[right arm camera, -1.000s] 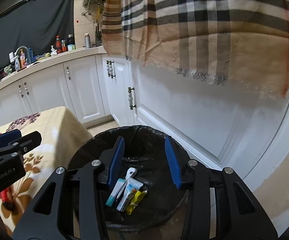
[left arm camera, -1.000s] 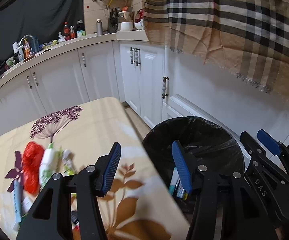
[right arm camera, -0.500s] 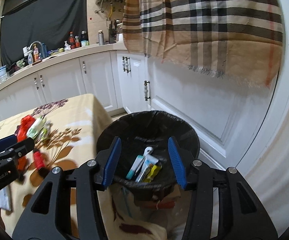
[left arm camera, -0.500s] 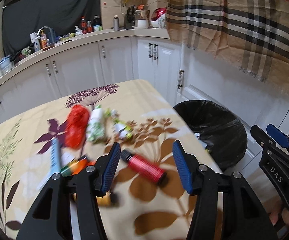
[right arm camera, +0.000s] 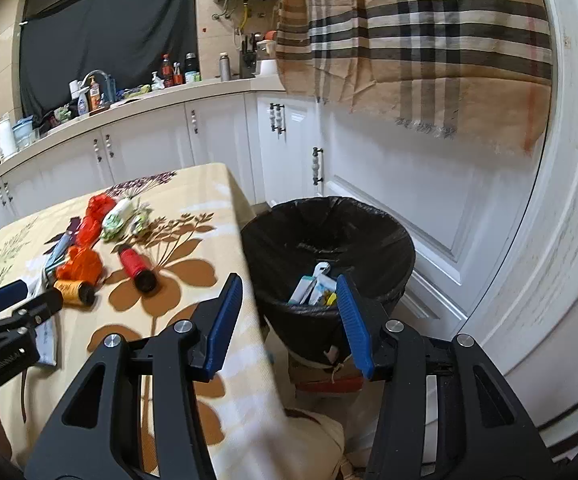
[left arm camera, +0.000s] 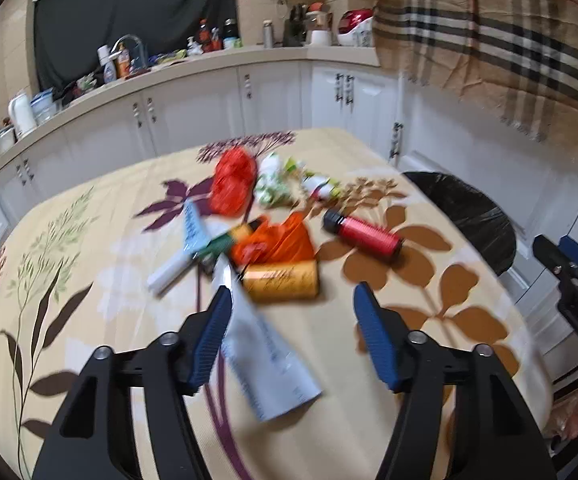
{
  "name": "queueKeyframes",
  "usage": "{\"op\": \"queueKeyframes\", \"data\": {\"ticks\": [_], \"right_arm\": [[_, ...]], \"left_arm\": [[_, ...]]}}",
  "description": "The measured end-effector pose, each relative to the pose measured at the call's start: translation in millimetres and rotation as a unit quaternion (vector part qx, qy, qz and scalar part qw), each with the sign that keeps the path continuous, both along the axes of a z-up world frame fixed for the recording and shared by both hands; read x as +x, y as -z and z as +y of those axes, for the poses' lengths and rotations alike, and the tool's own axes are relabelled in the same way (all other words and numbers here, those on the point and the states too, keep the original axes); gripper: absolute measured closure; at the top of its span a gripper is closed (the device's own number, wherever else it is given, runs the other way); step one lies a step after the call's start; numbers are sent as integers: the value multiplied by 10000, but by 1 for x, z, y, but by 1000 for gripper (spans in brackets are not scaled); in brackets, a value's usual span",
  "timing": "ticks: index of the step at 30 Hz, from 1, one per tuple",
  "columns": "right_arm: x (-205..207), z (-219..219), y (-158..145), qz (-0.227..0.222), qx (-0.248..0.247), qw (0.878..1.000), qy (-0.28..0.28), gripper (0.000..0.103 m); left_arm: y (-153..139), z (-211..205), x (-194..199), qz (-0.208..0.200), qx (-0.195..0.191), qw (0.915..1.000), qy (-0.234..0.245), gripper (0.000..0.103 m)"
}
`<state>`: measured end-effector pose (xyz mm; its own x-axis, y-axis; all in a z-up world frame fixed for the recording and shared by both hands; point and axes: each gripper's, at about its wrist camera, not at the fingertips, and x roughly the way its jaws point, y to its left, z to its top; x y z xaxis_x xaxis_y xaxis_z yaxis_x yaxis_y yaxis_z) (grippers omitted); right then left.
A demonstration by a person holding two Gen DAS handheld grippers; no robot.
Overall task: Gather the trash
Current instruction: 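Move both open tools back over the table, then grasp the white milk-powder tube with the left tool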
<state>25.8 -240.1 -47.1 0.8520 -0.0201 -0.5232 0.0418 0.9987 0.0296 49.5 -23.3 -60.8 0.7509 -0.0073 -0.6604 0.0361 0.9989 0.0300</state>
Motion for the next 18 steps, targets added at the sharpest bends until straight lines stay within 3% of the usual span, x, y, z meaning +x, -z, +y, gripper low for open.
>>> {"op": "queueKeyframes", "data": {"ticks": [4,9,16,18], "right_arm": [[-5,6,4,44,3,10000,-80,56],[-4,14,6,86,35,9998,-183,56],[-1,25,5,103,18,9994,-340,55],[0,28,5,112,10,9992,-385,55]], "left_arm": [[12,11,-5,88,35,9998,-184,31],[23,17,-2,308,-14,9994,-166,31],[28,21,1,474,-112,9988,7,76],[28,21,-1,438,-70,9990,50,82]]}}
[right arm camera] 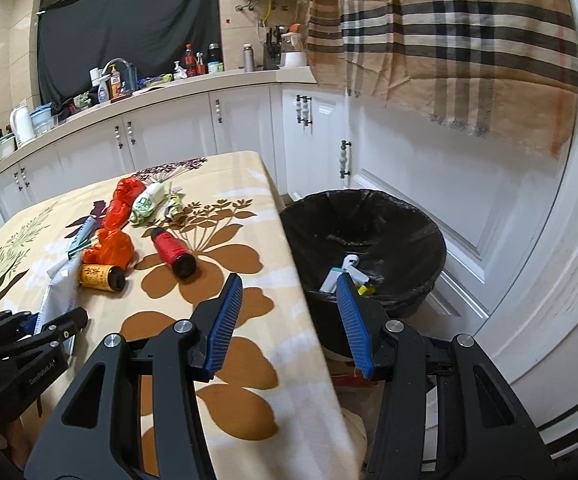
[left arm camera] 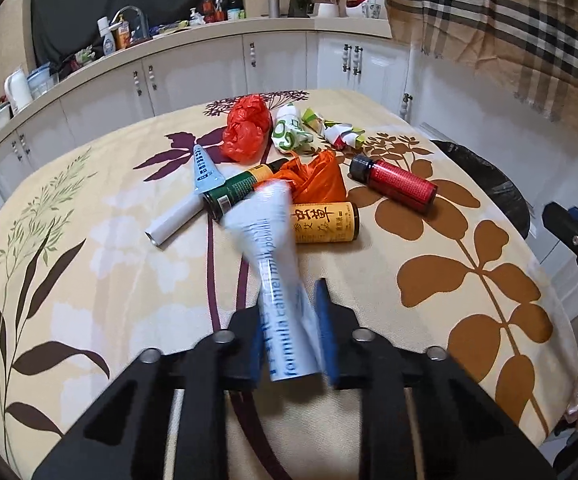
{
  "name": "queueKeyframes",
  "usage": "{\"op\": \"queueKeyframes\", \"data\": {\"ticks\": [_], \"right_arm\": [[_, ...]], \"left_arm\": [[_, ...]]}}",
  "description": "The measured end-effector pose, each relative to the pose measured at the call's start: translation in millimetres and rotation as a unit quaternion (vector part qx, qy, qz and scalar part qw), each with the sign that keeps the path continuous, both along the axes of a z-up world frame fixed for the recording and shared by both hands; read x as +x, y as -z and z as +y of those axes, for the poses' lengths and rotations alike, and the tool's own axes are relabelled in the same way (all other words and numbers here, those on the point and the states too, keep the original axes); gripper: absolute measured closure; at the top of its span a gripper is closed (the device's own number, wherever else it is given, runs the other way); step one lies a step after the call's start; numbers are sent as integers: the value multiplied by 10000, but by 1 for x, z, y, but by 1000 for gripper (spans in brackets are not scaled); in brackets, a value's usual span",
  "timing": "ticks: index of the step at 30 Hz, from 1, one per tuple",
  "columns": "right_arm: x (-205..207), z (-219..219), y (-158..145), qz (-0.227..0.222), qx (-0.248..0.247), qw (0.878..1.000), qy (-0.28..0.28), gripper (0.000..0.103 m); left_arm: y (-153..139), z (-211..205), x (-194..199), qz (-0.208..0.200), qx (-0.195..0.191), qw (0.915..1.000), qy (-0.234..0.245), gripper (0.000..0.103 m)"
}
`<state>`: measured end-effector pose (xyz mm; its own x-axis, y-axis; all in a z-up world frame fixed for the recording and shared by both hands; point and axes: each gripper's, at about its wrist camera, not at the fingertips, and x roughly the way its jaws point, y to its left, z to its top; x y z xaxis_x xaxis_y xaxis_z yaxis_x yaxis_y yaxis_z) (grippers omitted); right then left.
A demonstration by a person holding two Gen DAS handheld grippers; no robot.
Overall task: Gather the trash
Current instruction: 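Grasp the white milk-powder tube with the left tool, then grasp the gold can with the right tool while the left tool holds the milk-powder tube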
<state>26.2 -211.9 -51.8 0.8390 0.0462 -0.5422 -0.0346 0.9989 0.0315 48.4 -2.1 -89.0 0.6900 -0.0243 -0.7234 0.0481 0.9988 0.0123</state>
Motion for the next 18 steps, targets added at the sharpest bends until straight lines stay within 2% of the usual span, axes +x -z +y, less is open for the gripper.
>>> {"op": "queueKeyframes", "data": {"ticks": [2,4,12,18], "right_arm": [[1,5,-1,5,-12,10000,-69,55],[2,10,-1,7,-25,9999,-128,55],[10,39,-6,36,-76,9985,-536,55],[17,68,-6,103,-106,9957,-911,55]], "left_arm": [[-1,3,-3,-45,-19,10000,-7,88],[-1,5,-4,-46,-30,10000,-7,90],[-10,30,-14,-90,-169,9997,-180,92],[-15,60,-16,-158,-200,9985,-494,92]]}}
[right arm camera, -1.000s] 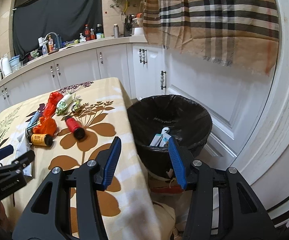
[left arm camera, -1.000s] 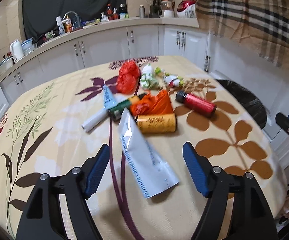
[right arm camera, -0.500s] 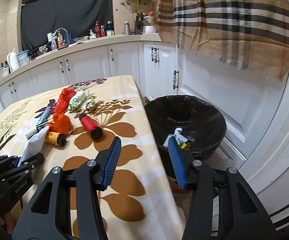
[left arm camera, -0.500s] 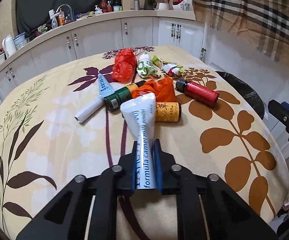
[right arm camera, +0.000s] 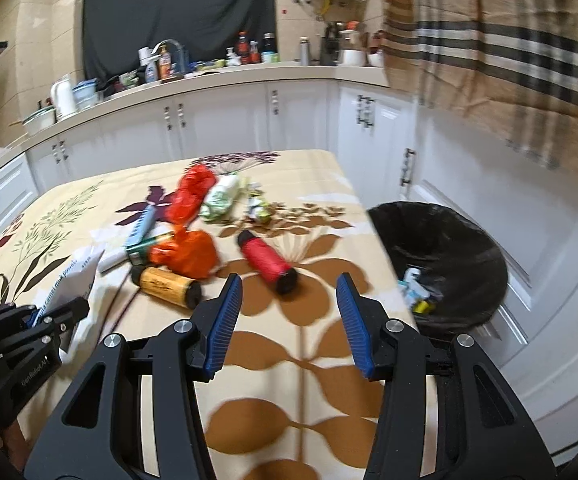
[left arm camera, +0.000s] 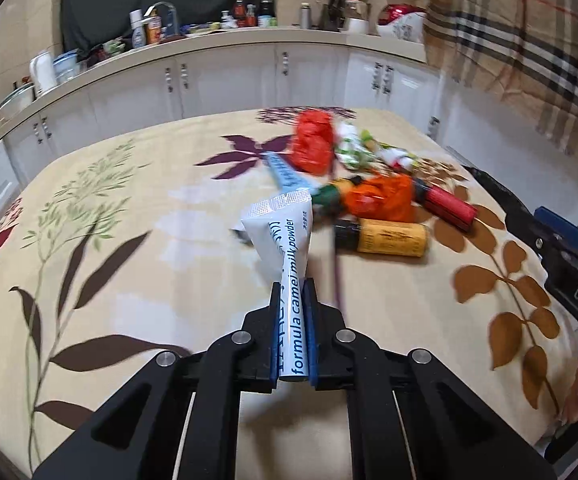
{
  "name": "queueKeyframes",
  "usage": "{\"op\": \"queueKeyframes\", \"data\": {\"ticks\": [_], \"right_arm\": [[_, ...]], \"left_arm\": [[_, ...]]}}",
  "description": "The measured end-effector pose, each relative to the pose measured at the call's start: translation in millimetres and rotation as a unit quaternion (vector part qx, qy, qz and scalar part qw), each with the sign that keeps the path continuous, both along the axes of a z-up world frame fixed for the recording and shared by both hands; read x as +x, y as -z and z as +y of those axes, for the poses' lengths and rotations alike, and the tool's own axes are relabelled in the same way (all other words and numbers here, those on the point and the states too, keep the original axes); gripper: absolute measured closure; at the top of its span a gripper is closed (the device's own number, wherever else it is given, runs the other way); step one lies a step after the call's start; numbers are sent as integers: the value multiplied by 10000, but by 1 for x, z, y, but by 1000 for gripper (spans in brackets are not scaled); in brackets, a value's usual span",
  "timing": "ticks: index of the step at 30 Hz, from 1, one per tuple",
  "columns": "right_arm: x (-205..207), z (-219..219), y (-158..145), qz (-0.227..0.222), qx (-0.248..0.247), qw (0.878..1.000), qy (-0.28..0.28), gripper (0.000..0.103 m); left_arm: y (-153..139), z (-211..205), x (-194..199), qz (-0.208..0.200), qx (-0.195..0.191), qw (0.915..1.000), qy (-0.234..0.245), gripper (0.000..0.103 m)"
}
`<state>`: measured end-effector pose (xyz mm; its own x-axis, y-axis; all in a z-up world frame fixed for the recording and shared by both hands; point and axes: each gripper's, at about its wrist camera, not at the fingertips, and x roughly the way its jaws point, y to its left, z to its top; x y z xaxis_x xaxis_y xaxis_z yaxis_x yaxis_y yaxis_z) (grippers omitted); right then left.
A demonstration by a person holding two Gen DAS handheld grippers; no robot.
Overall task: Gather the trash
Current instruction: 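Grasp the gold can with the right tool while the left tool holds the milk-powder tube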
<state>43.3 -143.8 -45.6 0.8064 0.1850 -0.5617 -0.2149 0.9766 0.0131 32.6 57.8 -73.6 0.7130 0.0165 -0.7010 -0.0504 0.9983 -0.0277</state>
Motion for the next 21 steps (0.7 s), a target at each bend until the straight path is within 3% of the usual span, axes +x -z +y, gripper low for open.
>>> {"op": "queueKeyframes", "data": {"ticks": [8,21], "right_arm": [[17,41,6,301,-71,9984,-484,49],[40,75,13,739,-282,9930,-876,49]], "left_arm": [[-1,46,4,-35,-12,9985,-540,93],[0,95,9,-2,-184,9950,-986,93]]}}
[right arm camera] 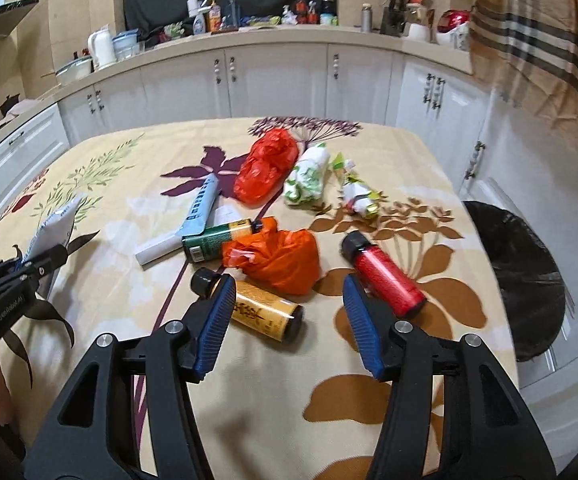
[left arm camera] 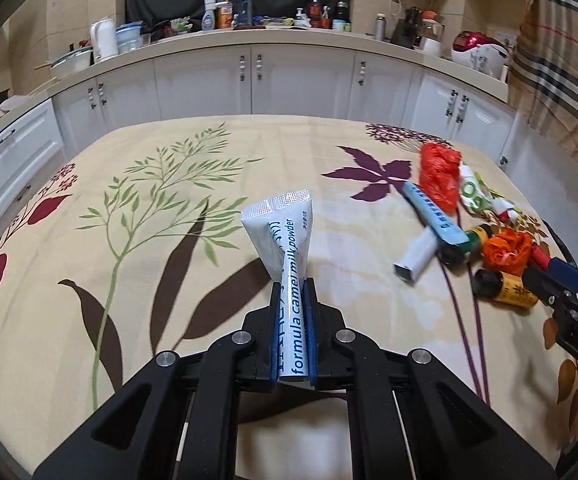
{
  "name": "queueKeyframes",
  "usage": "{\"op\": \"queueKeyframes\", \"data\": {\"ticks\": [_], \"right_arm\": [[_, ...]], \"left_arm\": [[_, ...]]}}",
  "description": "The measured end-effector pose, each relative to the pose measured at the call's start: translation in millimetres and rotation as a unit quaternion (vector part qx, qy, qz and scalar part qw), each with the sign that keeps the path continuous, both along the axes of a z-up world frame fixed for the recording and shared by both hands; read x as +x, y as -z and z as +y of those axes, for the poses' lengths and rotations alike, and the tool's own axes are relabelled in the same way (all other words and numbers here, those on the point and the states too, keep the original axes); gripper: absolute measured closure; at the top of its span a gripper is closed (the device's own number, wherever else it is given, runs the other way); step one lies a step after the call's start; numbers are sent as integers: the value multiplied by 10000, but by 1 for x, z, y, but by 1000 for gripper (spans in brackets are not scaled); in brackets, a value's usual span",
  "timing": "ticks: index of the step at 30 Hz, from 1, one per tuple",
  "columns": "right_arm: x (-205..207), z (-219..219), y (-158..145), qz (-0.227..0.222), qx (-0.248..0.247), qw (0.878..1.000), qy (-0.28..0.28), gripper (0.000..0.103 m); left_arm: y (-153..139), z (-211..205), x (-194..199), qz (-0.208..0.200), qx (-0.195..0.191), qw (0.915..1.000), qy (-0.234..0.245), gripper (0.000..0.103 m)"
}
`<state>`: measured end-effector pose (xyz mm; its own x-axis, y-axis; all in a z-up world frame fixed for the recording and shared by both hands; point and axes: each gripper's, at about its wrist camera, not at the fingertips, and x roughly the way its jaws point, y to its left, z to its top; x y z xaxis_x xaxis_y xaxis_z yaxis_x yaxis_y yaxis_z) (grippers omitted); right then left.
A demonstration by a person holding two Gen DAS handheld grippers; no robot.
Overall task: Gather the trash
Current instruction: 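Grasp the gold can with the right tool while the left tool holds the milk-powder tube, then carry the gold can and milk-powder tube over the black bin and open both tools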
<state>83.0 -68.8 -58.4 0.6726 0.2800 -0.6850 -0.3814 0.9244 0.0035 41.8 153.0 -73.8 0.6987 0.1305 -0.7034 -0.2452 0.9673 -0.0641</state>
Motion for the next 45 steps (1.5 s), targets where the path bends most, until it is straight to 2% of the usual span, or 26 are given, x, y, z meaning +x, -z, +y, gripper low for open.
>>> {"op": "queueKeyframes", "data": {"ticks": [3,7,11,19,21,23,25,27,37,45], "right_arm": [[3,5,4,195,31,9997,-143,49],[-2,14,9,398,-27,9982,-440,49],[-10,20,12,640,145,9949,-761,49],[-6,26,10,470,-57,9967,-666,49],[-3,30,12,483,-114,9962,-711,53],[-1,34,15,544,-163,9955,-758,69],[0,37,17,612,-210,9944,-837,78],[-1,38,18,596,-238,9942,-868,79],[-24,27,-9,-41,-98,9973,-725,80],[-29,-17,-45,-793,55,9968,-118,80]], "left_arm": [[1,5,1,33,-133,9999,-43,93],[0,7,-1,17,-130,9999,-47,93],[1,7,-1,29,-126,9999,-43,93],[1,10,-1,27,-127,9999,-99,93],[2,11,-2,38,-137,9998,-118,93],[2,13,-2,45,-132,9998,-131,93],[2,14,-3,46,-124,9998,-148,93],[3,15,-4,53,-120,9998,-159,93],[-5,7,-7,-52,-117,9999,-64,93],[-23,-32,1,-263,-172,9987,396,93]]}}
